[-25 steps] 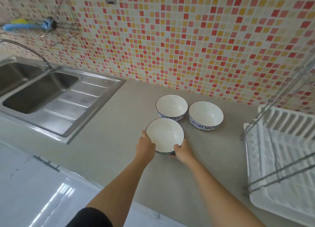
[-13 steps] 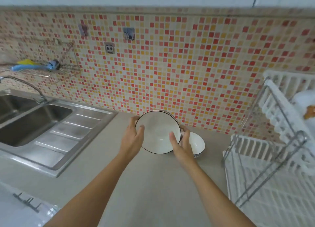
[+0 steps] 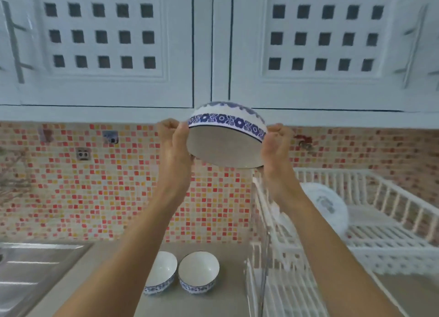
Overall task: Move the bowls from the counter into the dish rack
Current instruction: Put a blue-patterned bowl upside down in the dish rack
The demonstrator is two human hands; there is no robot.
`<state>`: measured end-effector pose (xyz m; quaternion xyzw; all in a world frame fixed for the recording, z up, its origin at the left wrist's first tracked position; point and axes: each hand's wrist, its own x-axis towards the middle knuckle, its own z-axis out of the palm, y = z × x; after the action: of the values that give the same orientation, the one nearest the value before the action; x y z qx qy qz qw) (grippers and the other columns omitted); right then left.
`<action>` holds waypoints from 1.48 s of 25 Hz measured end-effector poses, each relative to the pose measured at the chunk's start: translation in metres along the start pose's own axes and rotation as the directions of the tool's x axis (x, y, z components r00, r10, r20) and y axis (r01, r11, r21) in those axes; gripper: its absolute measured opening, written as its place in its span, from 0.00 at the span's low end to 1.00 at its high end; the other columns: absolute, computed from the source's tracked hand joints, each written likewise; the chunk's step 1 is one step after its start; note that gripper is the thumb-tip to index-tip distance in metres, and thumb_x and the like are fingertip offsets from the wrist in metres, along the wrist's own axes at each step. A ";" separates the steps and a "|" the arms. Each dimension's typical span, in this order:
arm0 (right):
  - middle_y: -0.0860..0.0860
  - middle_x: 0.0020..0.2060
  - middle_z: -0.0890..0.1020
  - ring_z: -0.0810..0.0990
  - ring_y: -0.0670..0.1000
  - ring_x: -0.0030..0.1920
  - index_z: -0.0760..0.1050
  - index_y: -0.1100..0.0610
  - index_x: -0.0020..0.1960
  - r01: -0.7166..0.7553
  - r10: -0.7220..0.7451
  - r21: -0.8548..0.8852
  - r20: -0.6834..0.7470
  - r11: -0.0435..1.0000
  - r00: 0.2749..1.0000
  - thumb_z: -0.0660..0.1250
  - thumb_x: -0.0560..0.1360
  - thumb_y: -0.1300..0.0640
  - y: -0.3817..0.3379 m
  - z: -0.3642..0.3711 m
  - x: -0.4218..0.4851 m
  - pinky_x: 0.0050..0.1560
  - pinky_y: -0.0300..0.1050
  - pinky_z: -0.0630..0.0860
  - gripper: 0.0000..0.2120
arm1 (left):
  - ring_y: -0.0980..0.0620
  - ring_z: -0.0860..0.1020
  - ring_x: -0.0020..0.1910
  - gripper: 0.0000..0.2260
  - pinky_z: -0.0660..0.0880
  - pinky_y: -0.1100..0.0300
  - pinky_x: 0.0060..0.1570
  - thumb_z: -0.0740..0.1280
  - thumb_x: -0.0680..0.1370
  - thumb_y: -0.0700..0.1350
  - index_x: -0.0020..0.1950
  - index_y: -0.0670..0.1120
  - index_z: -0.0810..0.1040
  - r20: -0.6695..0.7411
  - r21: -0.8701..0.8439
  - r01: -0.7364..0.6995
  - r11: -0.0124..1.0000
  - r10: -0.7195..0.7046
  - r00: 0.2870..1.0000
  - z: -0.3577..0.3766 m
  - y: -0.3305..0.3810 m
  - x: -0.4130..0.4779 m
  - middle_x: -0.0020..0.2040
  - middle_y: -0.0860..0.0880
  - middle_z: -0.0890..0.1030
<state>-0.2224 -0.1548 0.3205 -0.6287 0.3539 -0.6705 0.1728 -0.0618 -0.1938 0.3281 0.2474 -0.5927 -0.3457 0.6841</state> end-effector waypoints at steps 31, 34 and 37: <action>0.41 0.65 0.72 0.72 0.47 0.62 0.58 0.40 0.71 0.101 0.600 -0.852 0.441 0.514 0.667 0.80 0.48 0.36 0.124 -0.394 0.028 0.64 0.49 0.72 0.56 | 0.44 0.74 0.57 0.23 0.69 0.56 0.52 0.49 0.81 0.52 0.71 0.42 0.67 0.278 0.714 0.361 0.600 -0.716 0.640 0.377 -0.101 -0.056 0.66 0.40 0.74; 0.41 0.62 0.75 0.75 0.48 0.59 0.61 0.43 0.69 0.138 0.643 -0.874 0.441 0.465 0.626 0.81 0.49 0.37 0.127 -0.392 0.027 0.59 0.45 0.74 0.53 | 0.42 0.73 0.64 0.25 0.71 0.53 0.59 0.49 0.81 0.54 0.73 0.43 0.65 0.229 0.724 0.409 0.555 -0.753 0.616 0.381 -0.112 -0.060 0.69 0.40 0.72; 0.41 0.62 0.76 0.76 0.49 0.60 0.61 0.41 0.69 0.170 0.652 -0.876 0.453 0.451 0.608 0.79 0.47 0.34 0.131 -0.389 0.024 0.61 0.50 0.75 0.54 | 0.41 0.72 0.66 0.26 0.69 0.51 0.64 0.50 0.80 0.54 0.74 0.43 0.63 0.191 0.743 0.424 0.517 -0.772 0.607 0.380 -0.115 -0.065 0.71 0.40 0.70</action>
<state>-0.6294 -0.1616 0.2634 -0.7740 0.6283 -0.0366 0.0698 -0.4596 -0.1903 0.2669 0.5579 -0.6973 -0.3991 0.2077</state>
